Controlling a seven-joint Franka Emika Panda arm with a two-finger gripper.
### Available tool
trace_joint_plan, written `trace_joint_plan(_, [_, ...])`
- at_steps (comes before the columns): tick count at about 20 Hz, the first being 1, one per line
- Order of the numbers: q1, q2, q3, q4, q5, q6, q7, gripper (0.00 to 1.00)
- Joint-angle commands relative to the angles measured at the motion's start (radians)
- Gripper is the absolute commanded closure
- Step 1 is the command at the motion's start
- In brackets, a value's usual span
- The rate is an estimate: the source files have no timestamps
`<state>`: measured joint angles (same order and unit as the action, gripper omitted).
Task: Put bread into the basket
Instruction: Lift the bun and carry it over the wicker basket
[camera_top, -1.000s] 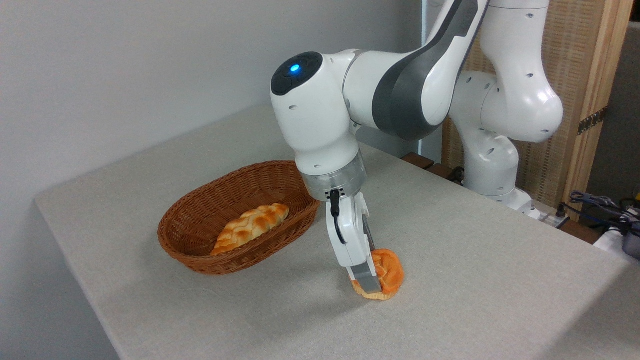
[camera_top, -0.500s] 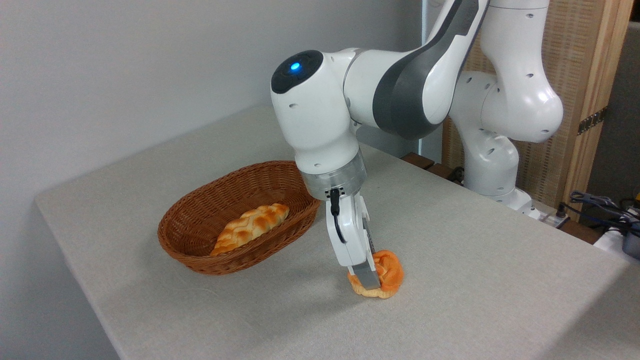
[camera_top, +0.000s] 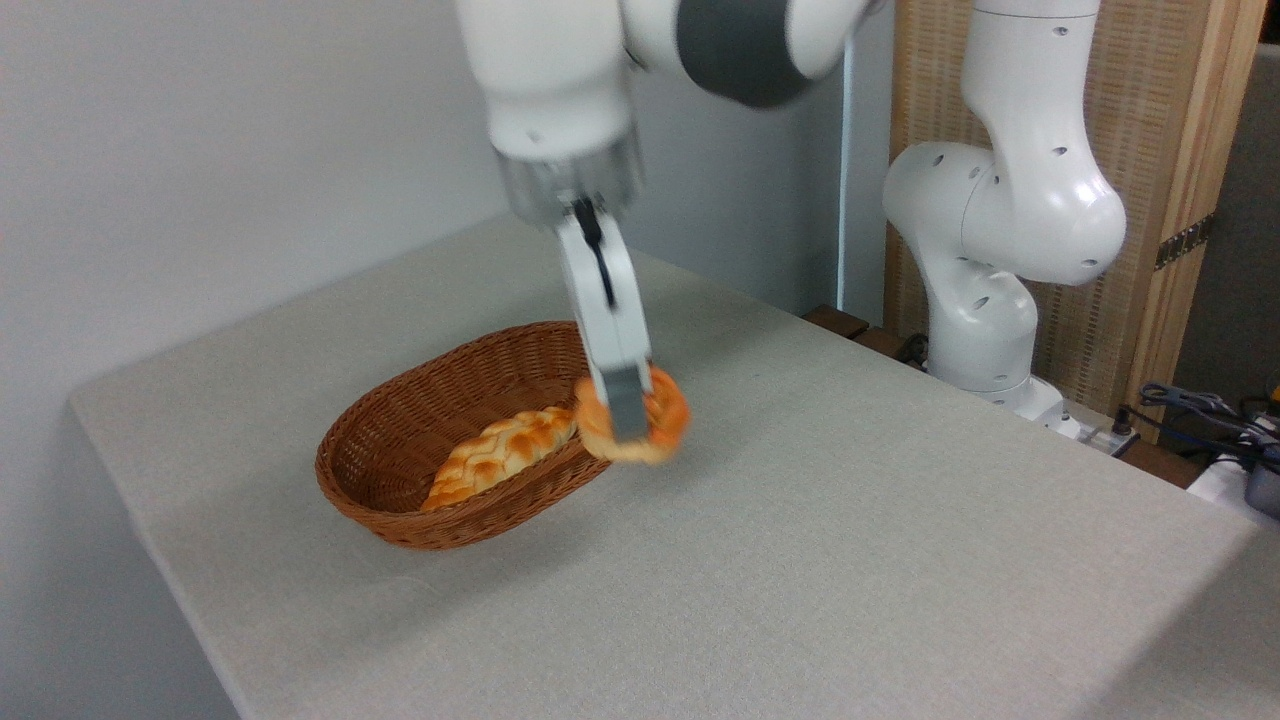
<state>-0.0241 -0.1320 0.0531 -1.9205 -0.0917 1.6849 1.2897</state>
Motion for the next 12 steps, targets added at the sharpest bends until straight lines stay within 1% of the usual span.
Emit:
trace_joint_plan(1, [-0.002, 0.022, -0.088, 0.081, -0.043, -0.047, -0.286, 0.52])
trace_joint_plan(3, [-0.002, 0.022, -0.130, 0.087, -0.081, -0.045, -0.424, 0.48])
trace_joint_plan(4, [-0.002, 0.022, -0.163, 0.089, -0.088, -0.045, -0.475, 0.48])
trace_joint_plan(7, [-0.004, 0.043, -0.249, 0.089, -0.091, -0.027, -0.604, 0.42])
trace_joint_plan(9, [-0.007, 0.083, -0.301, 0.087, -0.088, 0.043, -0.691, 0.37])
trace_joint_plan(11, [-0.011, 0.126, -0.338, 0.086, -0.076, 0.129, -0.800, 0.24])
trace_joint_plan(12, [-0.013, 0.141, -0.348, 0.086, -0.068, 0.162, -0.819, 0.19])
